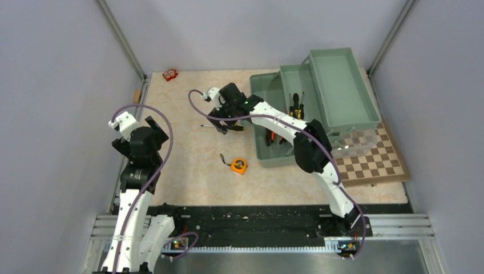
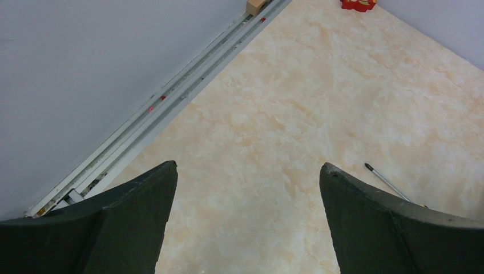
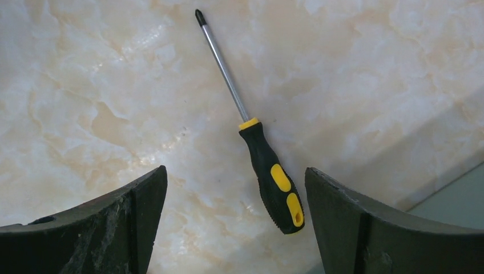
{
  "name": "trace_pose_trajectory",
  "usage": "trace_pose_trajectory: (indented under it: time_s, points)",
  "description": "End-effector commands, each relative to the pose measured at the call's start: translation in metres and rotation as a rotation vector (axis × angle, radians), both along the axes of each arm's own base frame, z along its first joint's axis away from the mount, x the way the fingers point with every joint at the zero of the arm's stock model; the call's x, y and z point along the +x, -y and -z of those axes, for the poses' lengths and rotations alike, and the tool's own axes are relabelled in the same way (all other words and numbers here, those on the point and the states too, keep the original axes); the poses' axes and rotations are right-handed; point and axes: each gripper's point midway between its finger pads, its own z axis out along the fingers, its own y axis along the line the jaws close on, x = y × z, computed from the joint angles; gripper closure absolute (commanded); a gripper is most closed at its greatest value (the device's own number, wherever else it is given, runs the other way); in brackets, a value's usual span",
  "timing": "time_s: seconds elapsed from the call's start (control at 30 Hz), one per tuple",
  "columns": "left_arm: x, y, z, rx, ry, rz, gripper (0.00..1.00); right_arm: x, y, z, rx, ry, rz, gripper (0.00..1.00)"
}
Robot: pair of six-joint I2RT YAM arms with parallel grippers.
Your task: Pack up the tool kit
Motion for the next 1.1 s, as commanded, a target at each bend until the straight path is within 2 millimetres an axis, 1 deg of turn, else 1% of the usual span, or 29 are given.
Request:
trace_pose_trajectory:
  time_s: [0.0,0.17,0.23,0.4,0.53,0.6,0.67,0.7,0.73,0.93,0.97,1.07]
  points:
    - [0.003,0.0,-0.007,0.008,0.031,0.005,0.01,0.006,-0.007,0.018,-0.065,0.0,-0.029,0.13]
    - [0.003,0.001,-0.007,0.008,0.031,0.007,0.01,0.007,-0.006,0.049,-0.114,-0.03,-0.048,0.23]
    - [0.003,0.0,-0.007,0.008,0.031,0.006,0.01,0.007,-0.006,0.059,-0.129,-0.034,-0.054,0.24]
    - [0.003,0.001,-0.008,0.008,0.036,0.007,0.01,0.008,-0.008,0.075,-0.148,-0.043,-0.072,0.35]
    - [0.002,0.001,-0.008,0.009,0.036,0.007,0.01,0.001,-0.01,0.084,-0.159,-0.062,-0.099,0.37]
    - [0.003,0.001,-0.008,0.009,0.036,0.007,0.01,-0.006,-0.011,0.089,-0.175,-0.071,-0.116,0.41]
    - [0.002,0.001,-0.009,0.009,0.04,0.007,0.01,-0.013,-0.012,0.092,-0.191,-0.084,-0.125,0.52]
    - [0.002,0.001,-0.009,0.009,0.038,0.007,0.01,-0.02,-0.013,0.093,-0.201,-0.094,-0.133,0.56]
    - [0.002,0.001,-0.009,0.009,0.039,0.008,0.01,-0.024,-0.013,0.092,-0.204,-0.101,-0.131,0.59]
    - [0.002,0.0,-0.01,0.009,0.044,0.007,0.01,-0.058,-0.014,0.087,-0.231,-0.132,-0.126,0.65]
    - [0.002,0.0,-0.01,0.009,0.045,0.007,0.01,-0.063,-0.015,0.087,-0.235,-0.134,-0.122,0.68]
    - [0.001,0.0,-0.011,0.009,0.047,0.006,0.01,-0.077,-0.018,0.085,-0.243,-0.138,-0.123,0.81]
